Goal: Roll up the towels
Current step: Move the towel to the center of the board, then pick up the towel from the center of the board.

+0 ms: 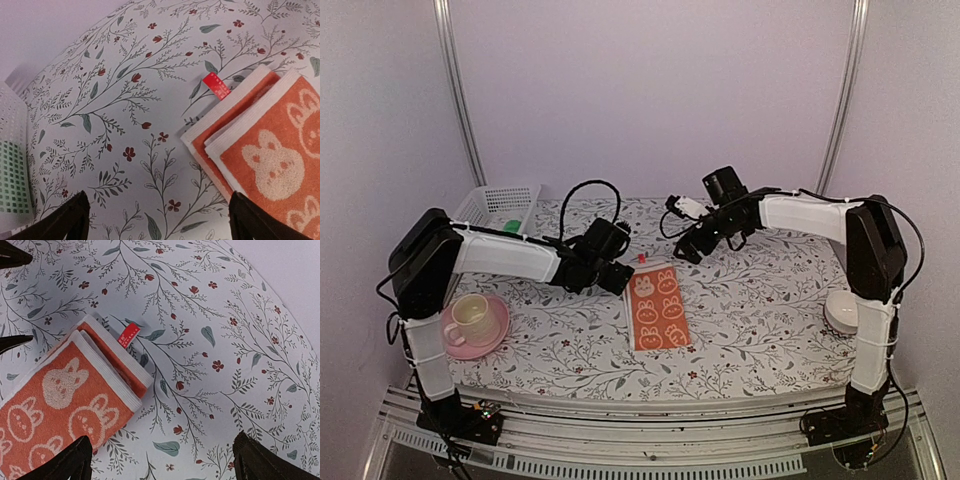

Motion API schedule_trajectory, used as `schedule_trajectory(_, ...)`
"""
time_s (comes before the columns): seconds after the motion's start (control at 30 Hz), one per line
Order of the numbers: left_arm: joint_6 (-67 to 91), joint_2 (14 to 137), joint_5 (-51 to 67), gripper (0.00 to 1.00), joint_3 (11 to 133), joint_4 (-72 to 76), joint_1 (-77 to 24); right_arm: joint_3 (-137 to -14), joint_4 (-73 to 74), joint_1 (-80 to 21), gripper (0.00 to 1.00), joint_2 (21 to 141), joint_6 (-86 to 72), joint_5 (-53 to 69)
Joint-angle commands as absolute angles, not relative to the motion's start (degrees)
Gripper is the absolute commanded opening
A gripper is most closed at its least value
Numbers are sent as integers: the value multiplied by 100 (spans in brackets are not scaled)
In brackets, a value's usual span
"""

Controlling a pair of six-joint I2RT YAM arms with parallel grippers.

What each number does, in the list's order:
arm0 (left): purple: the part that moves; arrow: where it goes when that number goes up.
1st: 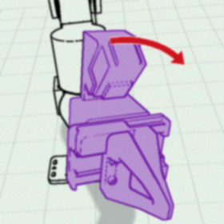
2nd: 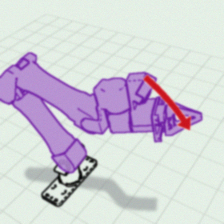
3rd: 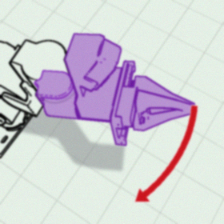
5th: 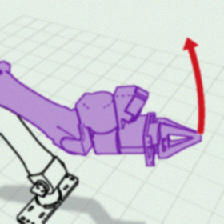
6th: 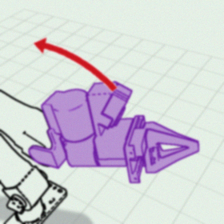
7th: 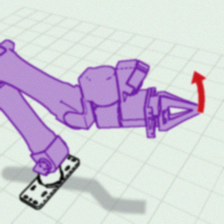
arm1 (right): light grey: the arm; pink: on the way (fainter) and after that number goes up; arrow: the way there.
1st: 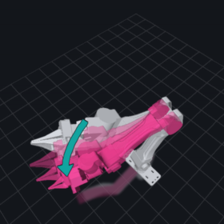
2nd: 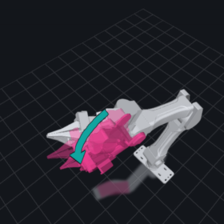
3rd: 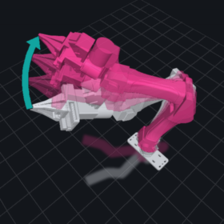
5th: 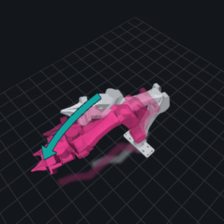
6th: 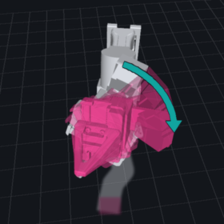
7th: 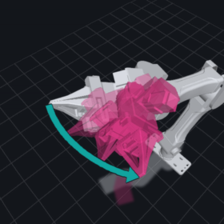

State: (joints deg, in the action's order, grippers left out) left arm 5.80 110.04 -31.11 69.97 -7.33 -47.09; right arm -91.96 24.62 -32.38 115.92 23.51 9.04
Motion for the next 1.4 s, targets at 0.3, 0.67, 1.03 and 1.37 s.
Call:
schedule_trajectory(0.3, 486, 10560, -2970, 97, 6127, 151, -4749, -10227, 2419, -3586, 99, 13194, 2171, -725)
schedule_trajectory(0.67, -1343, 9815, -2867, 97, 4779, 1289, -5554, -10717, 2399, -3323, 99, 13651, 2451, -1135)
schedule_trajectory(1.03, -3608, 9446, -1799, 96, 4230, 2392, -6255, -10036, 2718, -3191, 99, 11437, 2982, 276)
schedule_trajectory(1.37, -4528, 10550, -1261, 78, 5324, 1150, -6284, -8685, 2786, -2242, 99, 9691, 2615, 1281)
